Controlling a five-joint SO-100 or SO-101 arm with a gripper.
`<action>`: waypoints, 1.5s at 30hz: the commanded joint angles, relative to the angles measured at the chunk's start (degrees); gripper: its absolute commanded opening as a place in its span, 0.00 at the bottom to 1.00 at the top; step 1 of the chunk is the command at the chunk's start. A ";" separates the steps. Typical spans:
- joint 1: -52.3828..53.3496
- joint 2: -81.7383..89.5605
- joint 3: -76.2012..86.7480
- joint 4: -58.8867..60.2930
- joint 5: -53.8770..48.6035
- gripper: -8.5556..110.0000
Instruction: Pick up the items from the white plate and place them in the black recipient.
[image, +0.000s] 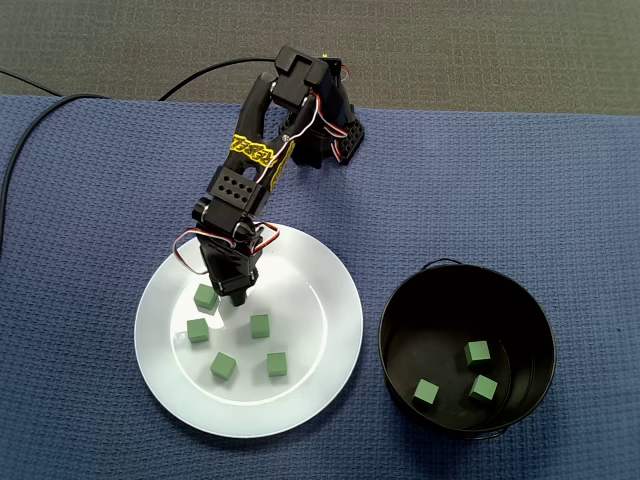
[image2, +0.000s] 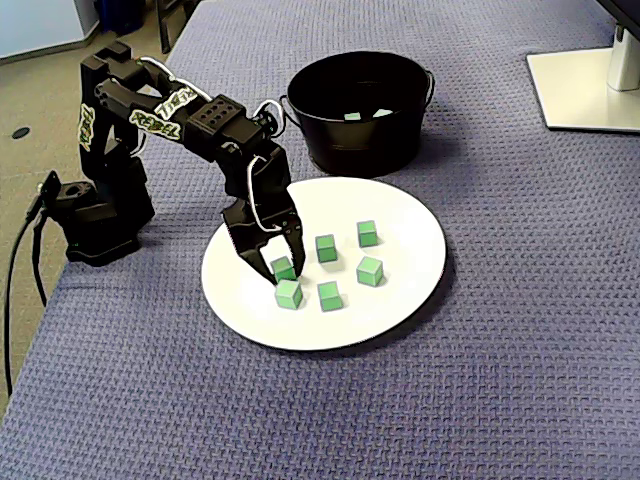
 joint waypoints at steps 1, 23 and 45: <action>-0.53 4.22 0.26 2.64 1.49 0.07; -40.78 31.82 -42.63 7.73 14.68 0.07; -48.25 4.31 -43.42 12.22 -12.39 0.32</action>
